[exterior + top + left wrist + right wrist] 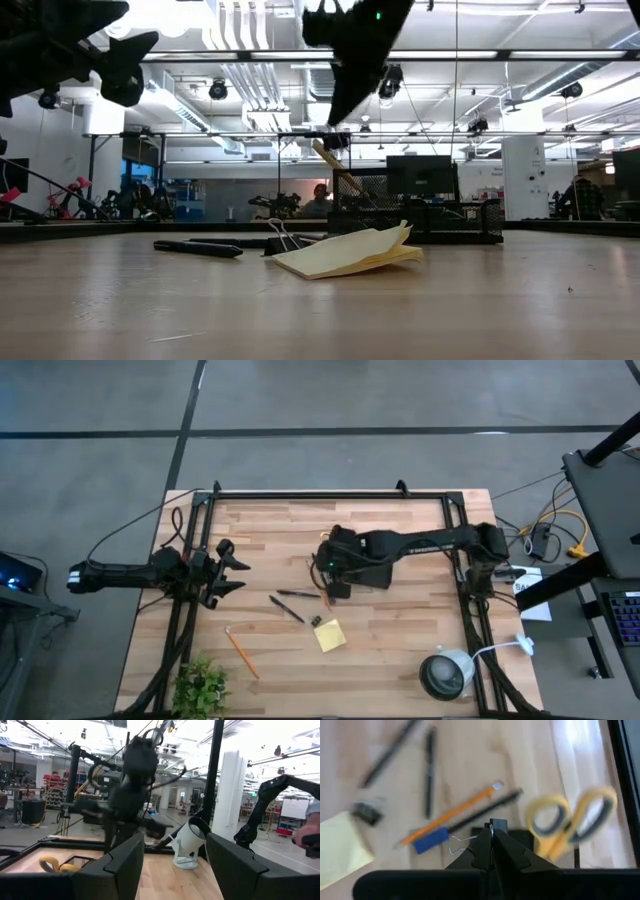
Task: Pick and place office supplies into organizer
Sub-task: Put the top black binder clip into the black desk organizer, then put the blue eraser into the black desk organizer
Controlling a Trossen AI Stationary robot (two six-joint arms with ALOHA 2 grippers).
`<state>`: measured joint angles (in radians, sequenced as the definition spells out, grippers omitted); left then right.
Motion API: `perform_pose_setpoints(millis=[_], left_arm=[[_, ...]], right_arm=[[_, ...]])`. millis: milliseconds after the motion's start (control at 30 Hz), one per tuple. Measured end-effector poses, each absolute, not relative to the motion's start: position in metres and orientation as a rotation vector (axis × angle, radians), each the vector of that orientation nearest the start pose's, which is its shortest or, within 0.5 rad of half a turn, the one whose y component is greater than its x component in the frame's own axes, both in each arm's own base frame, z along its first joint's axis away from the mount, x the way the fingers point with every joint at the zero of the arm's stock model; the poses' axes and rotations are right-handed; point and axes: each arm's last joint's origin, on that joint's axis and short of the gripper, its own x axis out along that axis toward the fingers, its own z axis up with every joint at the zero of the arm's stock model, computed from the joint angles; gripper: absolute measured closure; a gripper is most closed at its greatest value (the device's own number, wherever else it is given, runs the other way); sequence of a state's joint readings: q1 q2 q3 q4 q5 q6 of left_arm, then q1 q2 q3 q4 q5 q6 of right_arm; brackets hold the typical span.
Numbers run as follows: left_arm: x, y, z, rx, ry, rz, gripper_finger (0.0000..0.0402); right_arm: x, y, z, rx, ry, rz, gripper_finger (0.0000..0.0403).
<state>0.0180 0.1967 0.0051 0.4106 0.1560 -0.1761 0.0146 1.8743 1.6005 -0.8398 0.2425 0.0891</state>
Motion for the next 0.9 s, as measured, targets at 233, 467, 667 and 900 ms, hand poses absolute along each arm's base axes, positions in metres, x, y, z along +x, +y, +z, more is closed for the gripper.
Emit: perform_pose_setpoints(millis=[233, 467, 667, 900], left_arm=[[0.107, -0.003, 0.188, -0.156, -0.206, -0.156, 0.0201], [0.107, -0.003, 0.188, -0.156, -0.206, -0.156, 0.0201], [0.107, -0.003, 0.188, -0.156, -0.203, -0.156, 0.0201], [0.107, -0.003, 0.188, -0.156, -0.206, -0.157, 0.0201]], right_arm=[[0.410, -0.010, 0.215, 0.057, 1.190, -0.356, 0.0395], [0.403, -0.018, 0.200, -0.126, 1.253, -0.643, 0.0393], [0.396, -0.023, 0.213, -0.124, 1.283, -0.575, 0.0369], [0.382, 0.004, 0.235, -0.295, 1.376, -0.128, 0.0321]])
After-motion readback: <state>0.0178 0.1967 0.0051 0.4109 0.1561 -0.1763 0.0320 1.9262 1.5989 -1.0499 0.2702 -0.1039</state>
